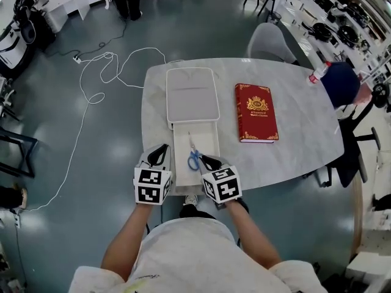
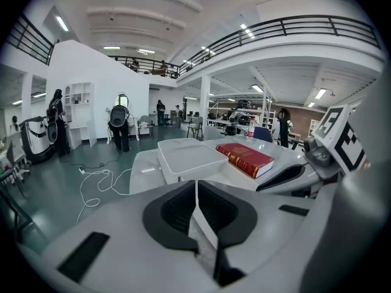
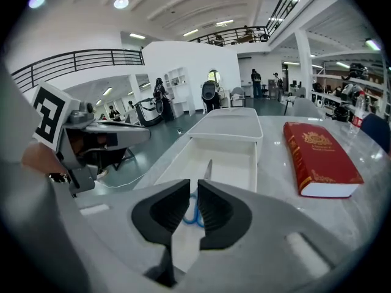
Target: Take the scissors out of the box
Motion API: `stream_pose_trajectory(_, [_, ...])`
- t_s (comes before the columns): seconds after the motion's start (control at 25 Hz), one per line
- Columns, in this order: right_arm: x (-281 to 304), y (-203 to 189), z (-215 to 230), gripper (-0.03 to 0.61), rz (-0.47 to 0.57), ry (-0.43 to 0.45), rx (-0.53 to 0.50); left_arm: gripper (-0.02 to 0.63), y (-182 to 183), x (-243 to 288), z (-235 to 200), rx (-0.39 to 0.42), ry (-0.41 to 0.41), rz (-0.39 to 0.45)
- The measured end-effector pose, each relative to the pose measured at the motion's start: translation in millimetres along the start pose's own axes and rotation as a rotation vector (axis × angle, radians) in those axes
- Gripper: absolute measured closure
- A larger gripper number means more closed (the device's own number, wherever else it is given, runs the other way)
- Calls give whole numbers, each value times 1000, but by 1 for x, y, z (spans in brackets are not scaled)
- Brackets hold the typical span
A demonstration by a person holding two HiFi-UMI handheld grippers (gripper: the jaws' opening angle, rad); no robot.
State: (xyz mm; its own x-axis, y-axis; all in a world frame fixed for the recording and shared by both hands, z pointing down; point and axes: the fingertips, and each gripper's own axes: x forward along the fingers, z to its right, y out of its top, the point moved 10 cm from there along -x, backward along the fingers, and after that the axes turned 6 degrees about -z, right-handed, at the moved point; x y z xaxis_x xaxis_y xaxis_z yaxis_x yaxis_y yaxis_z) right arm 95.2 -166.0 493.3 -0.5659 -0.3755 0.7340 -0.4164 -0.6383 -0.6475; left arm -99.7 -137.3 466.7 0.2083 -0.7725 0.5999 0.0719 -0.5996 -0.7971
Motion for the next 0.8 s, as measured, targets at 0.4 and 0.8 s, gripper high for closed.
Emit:
stream_pose_trajectory(0.4, [24,2,-2,541,-134,23,-23,595,7,18,-1,-3,3,-25])
stream_pose_trajectory(0.8, [37,4,-4,513,-200,-34,18,595,10,38,-28,10,-81,-28])
